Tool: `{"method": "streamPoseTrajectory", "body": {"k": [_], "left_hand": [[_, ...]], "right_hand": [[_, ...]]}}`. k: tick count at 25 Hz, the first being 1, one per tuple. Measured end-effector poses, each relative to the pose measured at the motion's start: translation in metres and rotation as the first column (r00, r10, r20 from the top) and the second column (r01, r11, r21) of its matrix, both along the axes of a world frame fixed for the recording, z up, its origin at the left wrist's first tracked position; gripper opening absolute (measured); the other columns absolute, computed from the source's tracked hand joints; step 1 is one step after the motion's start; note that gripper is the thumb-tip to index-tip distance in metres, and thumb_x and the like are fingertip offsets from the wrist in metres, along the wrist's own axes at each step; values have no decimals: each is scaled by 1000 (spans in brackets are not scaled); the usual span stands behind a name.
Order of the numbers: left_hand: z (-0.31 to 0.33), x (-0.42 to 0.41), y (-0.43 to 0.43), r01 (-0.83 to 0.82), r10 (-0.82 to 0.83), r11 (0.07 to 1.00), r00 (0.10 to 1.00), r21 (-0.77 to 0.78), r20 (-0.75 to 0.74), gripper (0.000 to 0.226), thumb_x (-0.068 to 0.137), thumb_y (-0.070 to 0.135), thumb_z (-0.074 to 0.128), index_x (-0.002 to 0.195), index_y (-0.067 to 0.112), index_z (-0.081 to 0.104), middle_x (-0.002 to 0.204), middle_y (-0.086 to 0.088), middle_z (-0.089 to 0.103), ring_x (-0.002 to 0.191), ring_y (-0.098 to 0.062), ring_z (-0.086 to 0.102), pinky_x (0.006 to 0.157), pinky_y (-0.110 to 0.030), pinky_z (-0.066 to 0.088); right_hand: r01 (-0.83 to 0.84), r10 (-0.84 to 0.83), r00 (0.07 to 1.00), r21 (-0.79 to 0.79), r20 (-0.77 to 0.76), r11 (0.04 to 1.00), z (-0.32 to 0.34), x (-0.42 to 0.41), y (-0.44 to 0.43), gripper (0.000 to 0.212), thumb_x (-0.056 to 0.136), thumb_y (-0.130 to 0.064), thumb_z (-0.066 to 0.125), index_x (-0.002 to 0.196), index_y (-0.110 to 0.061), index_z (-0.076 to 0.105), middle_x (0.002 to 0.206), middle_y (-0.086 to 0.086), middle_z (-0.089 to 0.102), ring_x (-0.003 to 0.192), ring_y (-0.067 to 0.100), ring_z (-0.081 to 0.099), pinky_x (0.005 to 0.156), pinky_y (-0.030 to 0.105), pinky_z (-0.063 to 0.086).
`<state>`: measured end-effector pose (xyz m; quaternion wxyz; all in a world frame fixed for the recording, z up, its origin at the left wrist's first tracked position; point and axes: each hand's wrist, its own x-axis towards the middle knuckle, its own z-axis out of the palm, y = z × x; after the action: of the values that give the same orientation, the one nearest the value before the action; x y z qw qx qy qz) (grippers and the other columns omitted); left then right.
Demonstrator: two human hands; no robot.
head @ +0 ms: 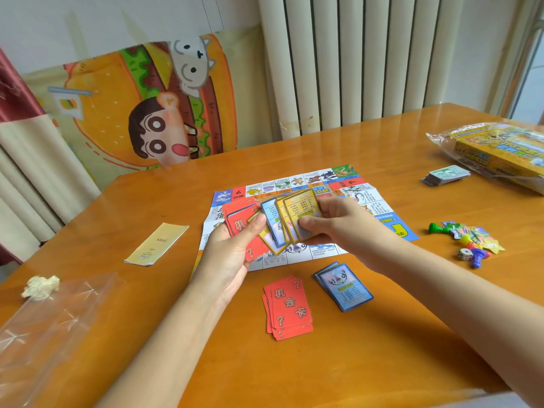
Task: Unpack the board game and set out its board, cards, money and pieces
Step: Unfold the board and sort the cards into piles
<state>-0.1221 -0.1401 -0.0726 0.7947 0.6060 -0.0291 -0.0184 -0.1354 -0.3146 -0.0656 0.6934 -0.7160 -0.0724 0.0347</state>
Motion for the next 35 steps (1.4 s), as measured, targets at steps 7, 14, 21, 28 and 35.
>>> {"method": "streamPoseTrajectory", "body": {"k": [7,14,21,28,35], "left_hand": [[-1,-2,-3,22,-20,999,999,28,-50,14,81,24,65,93,17,67,88,-4,74,75,-17,71,65,-30,58],[10,-2,9,133,-120,988,978,72,-169,25,76,28,65,94,11,66,82,-8,73,66,-16,68,52,-26,56],[8,-7,6,129,-115,984,986,122,-117,34,61,13,72,95,12,66,86,-8,71,66,-15,68,47,-24,53],[2,-15,-12,56,-55,998,998,36,-34,22,67,16,69,88,12,67,70,-4,69,57,-14,64,49,-26,54],[4,-13,-9,60,-58,998,989,12,-136,8,83,9,64,88,4,66,63,-5,66,52,-14,62,49,-23,54]], "right_hand": [[-45,55,994,-104,90,994,4,0,-1,24,94,7,47,108,-10,56,88,12,64,70,17,67,65,28,58],[-118,201,948,-312,247,943,12,-3,-13,40,94,2,51,123,-25,52,80,2,55,61,15,56,50,26,47],[-56,186,937,-399,296,915,13,-5,-11,33,93,1,54,115,-22,61,83,-17,61,69,3,61,65,19,51],[-65,81,994,-204,71,977,14,2,-19,11,97,-4,47,105,-9,52,77,14,54,52,15,50,50,21,44],[-513,364,855,-703,-370,492,25,-6,-50,37,94,-9,54,111,-41,60,103,9,56,84,19,45,72,29,41]]}}
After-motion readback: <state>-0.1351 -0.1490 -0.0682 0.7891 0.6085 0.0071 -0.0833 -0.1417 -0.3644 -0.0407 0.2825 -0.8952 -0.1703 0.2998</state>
